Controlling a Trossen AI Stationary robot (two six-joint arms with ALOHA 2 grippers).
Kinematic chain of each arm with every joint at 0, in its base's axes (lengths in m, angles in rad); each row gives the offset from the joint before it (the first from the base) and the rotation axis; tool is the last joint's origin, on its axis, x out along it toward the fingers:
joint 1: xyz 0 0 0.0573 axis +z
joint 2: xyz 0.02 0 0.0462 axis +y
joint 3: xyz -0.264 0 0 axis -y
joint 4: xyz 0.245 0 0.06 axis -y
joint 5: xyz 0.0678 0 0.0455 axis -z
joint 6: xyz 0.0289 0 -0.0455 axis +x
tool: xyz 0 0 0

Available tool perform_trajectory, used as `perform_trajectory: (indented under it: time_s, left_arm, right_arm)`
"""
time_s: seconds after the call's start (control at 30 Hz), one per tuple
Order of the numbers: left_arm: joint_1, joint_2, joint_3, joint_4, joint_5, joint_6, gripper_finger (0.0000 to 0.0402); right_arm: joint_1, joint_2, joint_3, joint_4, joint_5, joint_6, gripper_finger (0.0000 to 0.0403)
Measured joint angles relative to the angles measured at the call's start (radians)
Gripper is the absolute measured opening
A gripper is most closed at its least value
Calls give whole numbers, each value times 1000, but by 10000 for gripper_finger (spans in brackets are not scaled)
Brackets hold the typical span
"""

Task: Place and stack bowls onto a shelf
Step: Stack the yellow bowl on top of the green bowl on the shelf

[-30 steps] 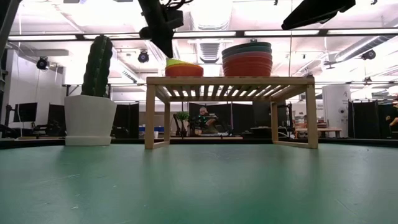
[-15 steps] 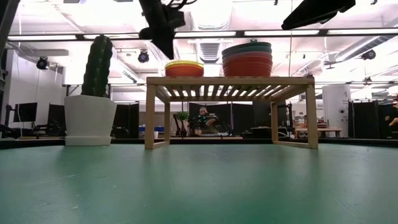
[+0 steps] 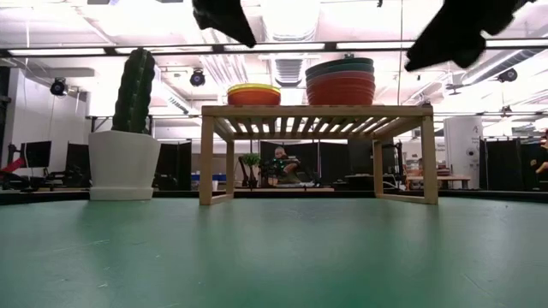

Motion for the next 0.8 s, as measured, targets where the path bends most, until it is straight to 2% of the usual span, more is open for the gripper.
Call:
perform_trajectory:
  time_s: [0.13, 0.33, 0.43, 0.6, 0.7, 0.8]
  left_arm:
    - [-64, -116, -163, 167, -8, -35, 0]
    - [-82, -295, -405, 464, -14, -20, 0]
    - [-81, -363, -486, 530, -16, -19, 0]
    - [-81, -432, -555, 596, -16, -19, 0]
    - [-81, -446, -571, 598, -15, -18, 0]
    - [-81, -445, -574, 599, -12, -16, 0]
  right_arm:
    - [0, 42, 39, 12, -167, 164, 127]
    - [0, 152, 156, -27, -348, 240, 127]
    - [0, 215, 217, -147, -455, 327, 127]
    - [6, 314, 297, -483, -601, 551, 124]
    - [19, 360, 322, -680, -628, 657, 123]
    - [25, 383, 323, -783, -660, 746, 123]
